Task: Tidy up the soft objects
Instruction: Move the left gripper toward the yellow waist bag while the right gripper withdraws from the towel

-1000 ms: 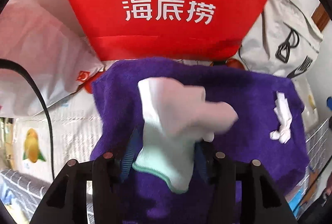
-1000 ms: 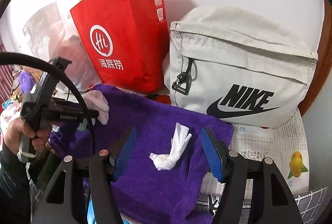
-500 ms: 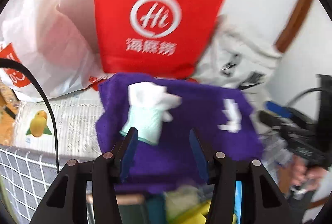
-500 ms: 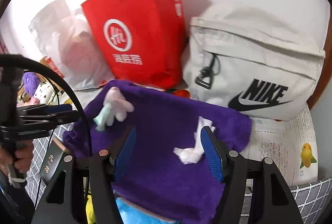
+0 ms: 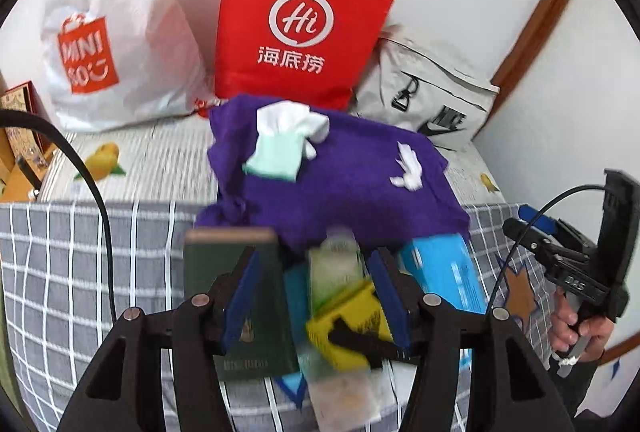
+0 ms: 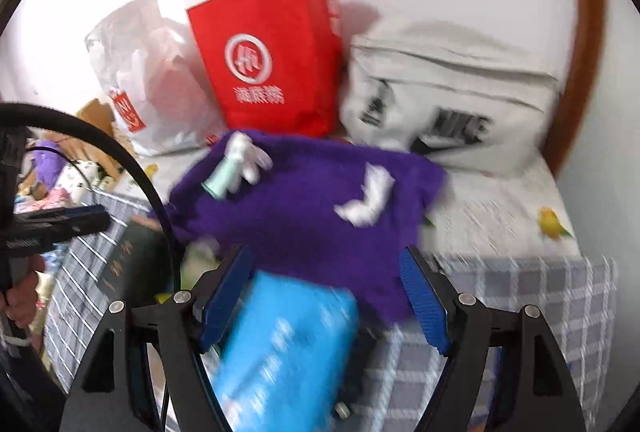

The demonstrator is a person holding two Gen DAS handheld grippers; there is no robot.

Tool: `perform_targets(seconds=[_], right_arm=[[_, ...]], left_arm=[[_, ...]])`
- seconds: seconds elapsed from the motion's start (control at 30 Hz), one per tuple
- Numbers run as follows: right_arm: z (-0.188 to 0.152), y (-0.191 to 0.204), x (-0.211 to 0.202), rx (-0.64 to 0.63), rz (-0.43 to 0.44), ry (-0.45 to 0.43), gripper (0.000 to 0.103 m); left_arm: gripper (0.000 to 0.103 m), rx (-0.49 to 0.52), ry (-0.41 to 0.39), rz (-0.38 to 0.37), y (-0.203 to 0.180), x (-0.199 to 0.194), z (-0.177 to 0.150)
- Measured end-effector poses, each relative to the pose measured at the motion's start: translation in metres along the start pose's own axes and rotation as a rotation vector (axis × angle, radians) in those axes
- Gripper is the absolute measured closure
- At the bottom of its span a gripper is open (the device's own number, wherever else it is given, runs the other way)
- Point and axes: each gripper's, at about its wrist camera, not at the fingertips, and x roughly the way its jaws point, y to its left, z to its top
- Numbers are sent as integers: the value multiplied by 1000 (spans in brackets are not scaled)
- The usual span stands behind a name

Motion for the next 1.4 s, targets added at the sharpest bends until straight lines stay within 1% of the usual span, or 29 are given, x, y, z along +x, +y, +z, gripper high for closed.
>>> perform_targets(seconds=[0.1,0.17,0.2,0.27,0.3,0.4,0.47,0.53,0.63,0.7,0.87,1.0,1.07,1.13,1.17,1.2,1.23,1.27,1.33,1.37,1.4], right_arm=[[-31,-15,-3,9,-119,36,27],[-52,-25,3,11,-161,88,27],[-61,-30,9,16,-162,115,27],[-74,-41,21,39,-143,167,27],[-77,-45,24,49,-132,178,27],[-78,-51,33,84,-47,185,27],[-77,-52,41,81,-2,196,27],[-78,-50,52,53,26,211,27],[-80,-52,74,49,54,266,27],[-78,-55,76,65,79,247,27],[-79,-49,80,26,85,232,26],[-80,-47,83,0,95,223,24],[-80,-49,83,-7,101,223,26],[-80,-53,81,-13,61,224,26],[-82,-55,80,-19,16,237,29],[-83,-56,80,-27,-10,247,32],[-84,-57,79,-27,-15,251,32],[-84,-57,76,-18,8,254,32],[-83,-52,70,-13,95,255,32],[-82,-45,69,-45,132,250,32],[-82,-40,69,-76,119,248,33]], left_arm=[[48,-10,-28,-12,5,-14,-23],[48,-24,-31,-4,8,-20,-34],[48,-30,-32,-1,8,-23,-40],[46,-33,-25,-7,8,-27,-47],[46,-35,-23,-6,7,-28,-50],[46,-26,-23,-4,4,-30,-57],[46,-28,-17,-16,2,-31,-60],[46,-33,-7,-27,1,-30,-62],[46,-29,12,-11,-2,-29,-65],[46,-24,21,-1,-3,-30,-67],[46,-18,36,11,-7,-29,-67],[46,14,65,21,-17,-24,-67],[46,28,75,21,-21,-21,-68],[46,42,84,27,-24,-19,-69],[46,49,86,31,-25,-18,-69],[46,56,88,36,-26,-18,-71],[46,58,89,37,-26,-18,-71],[46,61,89,36,-26,-18,-72],[46,61,90,35,-26,-18,-71],[46,59,91,35,-25,-17,-71],[46,58,92,35,-24,-17,-71]])
